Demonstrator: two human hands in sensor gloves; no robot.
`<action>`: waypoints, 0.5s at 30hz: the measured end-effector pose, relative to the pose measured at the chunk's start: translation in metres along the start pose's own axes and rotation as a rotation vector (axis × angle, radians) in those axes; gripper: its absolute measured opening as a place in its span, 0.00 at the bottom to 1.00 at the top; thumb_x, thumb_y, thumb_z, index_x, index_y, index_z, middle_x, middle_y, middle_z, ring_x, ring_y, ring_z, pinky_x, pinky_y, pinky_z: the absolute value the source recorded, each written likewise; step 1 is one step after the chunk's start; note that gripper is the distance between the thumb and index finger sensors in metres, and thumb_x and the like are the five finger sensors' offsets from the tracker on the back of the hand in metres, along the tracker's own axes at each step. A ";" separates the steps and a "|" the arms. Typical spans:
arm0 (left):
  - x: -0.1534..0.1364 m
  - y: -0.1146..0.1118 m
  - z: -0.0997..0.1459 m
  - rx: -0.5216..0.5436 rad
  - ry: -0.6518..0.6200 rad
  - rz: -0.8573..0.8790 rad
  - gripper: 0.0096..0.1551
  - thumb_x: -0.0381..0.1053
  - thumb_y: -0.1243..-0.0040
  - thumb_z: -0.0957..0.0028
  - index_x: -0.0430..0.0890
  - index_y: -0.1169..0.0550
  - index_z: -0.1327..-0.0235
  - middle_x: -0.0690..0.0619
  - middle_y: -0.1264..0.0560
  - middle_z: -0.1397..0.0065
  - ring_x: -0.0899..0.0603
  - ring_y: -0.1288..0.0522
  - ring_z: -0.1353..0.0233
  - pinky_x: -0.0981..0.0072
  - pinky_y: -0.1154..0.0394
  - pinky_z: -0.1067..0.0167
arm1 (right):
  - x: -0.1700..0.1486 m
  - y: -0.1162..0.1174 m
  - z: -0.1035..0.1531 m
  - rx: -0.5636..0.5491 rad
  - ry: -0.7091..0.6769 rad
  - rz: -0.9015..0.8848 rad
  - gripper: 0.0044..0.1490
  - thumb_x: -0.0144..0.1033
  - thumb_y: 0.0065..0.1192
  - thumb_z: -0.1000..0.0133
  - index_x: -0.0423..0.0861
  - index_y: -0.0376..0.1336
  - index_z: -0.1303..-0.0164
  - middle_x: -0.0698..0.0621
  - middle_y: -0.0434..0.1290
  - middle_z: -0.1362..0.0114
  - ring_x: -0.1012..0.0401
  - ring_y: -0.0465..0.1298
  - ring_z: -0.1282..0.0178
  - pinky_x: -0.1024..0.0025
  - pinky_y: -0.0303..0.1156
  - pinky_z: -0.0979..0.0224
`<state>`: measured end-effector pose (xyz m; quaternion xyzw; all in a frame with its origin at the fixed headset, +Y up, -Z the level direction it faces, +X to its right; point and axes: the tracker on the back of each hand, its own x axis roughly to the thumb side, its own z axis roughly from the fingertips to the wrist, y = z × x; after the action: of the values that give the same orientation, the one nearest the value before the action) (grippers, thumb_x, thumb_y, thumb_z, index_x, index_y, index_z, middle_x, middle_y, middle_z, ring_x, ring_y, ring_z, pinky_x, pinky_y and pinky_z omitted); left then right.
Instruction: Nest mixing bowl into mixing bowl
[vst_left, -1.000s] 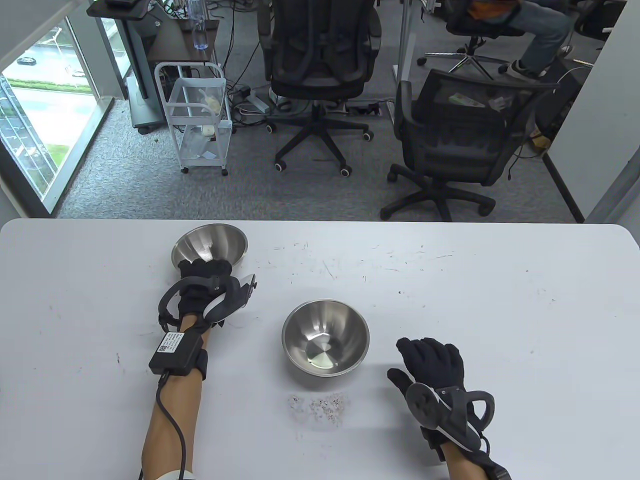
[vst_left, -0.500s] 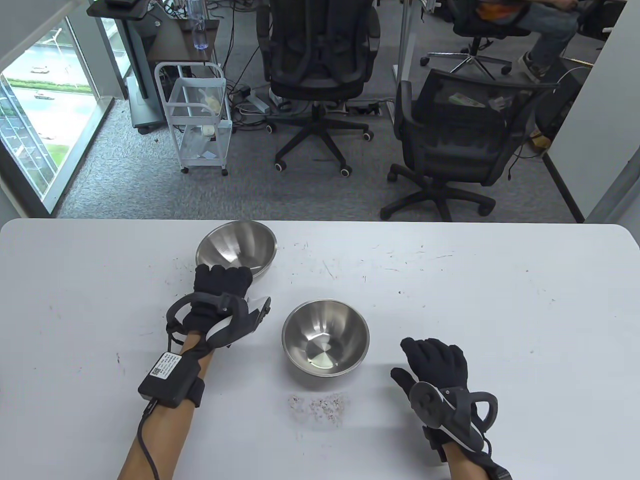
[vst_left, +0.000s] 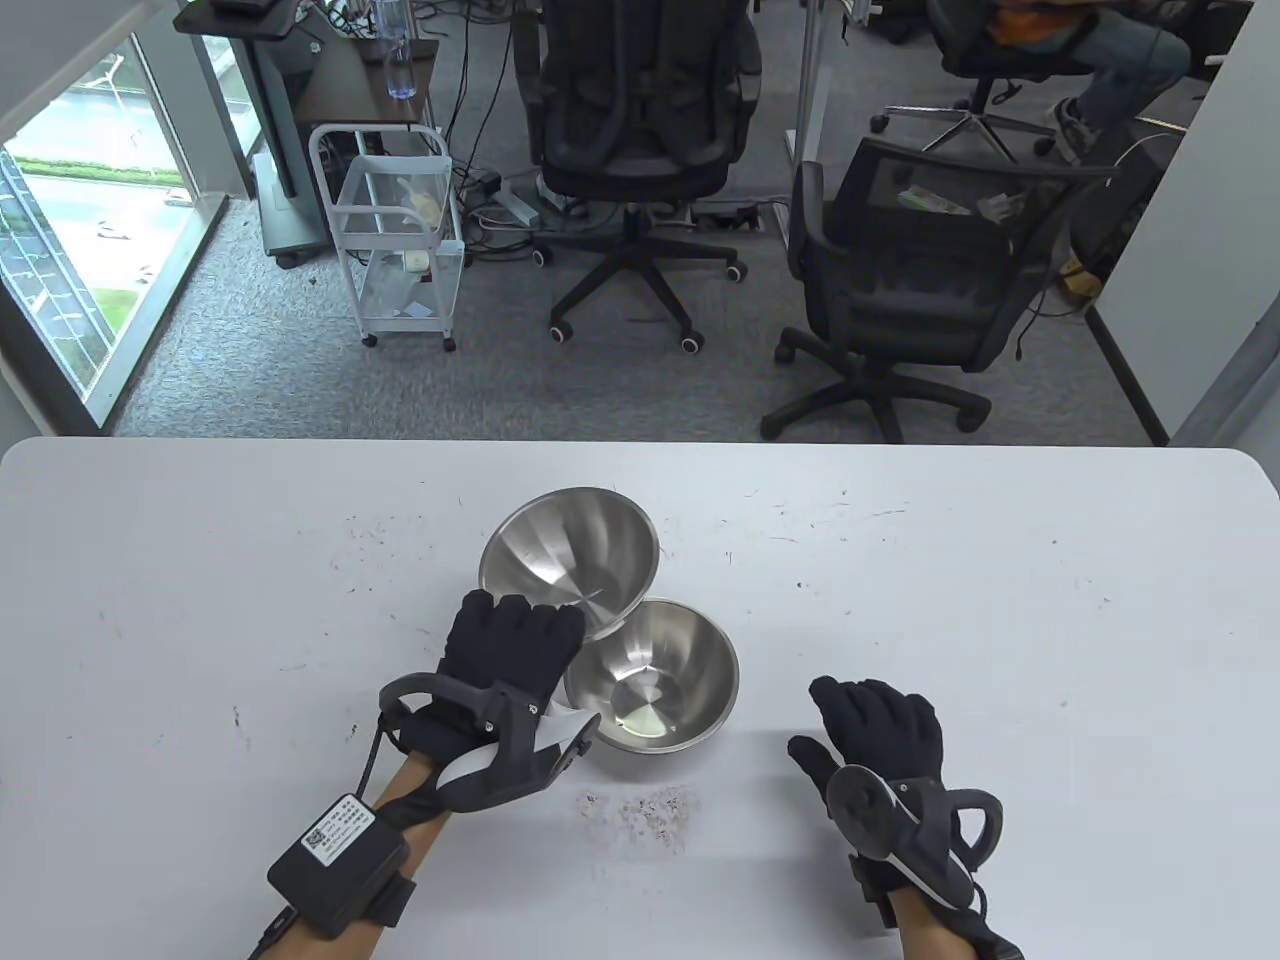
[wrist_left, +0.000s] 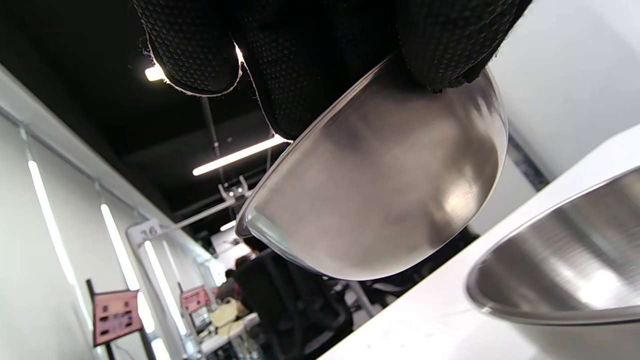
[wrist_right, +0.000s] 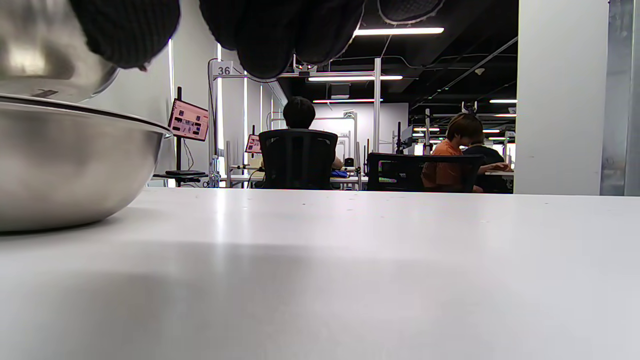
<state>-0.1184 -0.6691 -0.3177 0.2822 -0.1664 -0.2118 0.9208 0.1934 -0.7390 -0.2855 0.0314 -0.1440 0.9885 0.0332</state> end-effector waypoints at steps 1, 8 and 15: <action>0.004 0.003 0.002 0.008 -0.013 -0.004 0.17 0.61 0.36 0.44 0.75 0.19 0.44 0.66 0.09 0.45 0.57 0.13 0.38 0.49 0.21 0.34 | 0.000 0.000 0.000 0.001 0.001 0.000 0.42 0.61 0.66 0.53 0.59 0.63 0.28 0.59 0.74 0.27 0.54 0.72 0.22 0.43 0.61 0.21; 0.032 0.013 0.019 0.053 -0.095 -0.009 0.17 0.61 0.36 0.45 0.75 0.19 0.44 0.66 0.09 0.44 0.56 0.13 0.38 0.49 0.21 0.34 | -0.002 0.000 0.000 0.003 0.011 -0.002 0.42 0.61 0.65 0.53 0.59 0.63 0.28 0.59 0.75 0.27 0.55 0.71 0.22 0.43 0.61 0.21; 0.055 0.006 0.026 0.046 -0.152 -0.009 0.17 0.61 0.37 0.45 0.75 0.20 0.43 0.66 0.09 0.44 0.57 0.13 0.38 0.50 0.21 0.33 | -0.002 0.000 -0.001 0.009 0.014 -0.004 0.42 0.61 0.65 0.53 0.59 0.63 0.28 0.59 0.74 0.26 0.55 0.71 0.22 0.43 0.61 0.20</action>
<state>-0.0804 -0.7025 -0.2833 0.2870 -0.2393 -0.2331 0.8978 0.1954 -0.7392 -0.2864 0.0251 -0.1393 0.9893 0.0357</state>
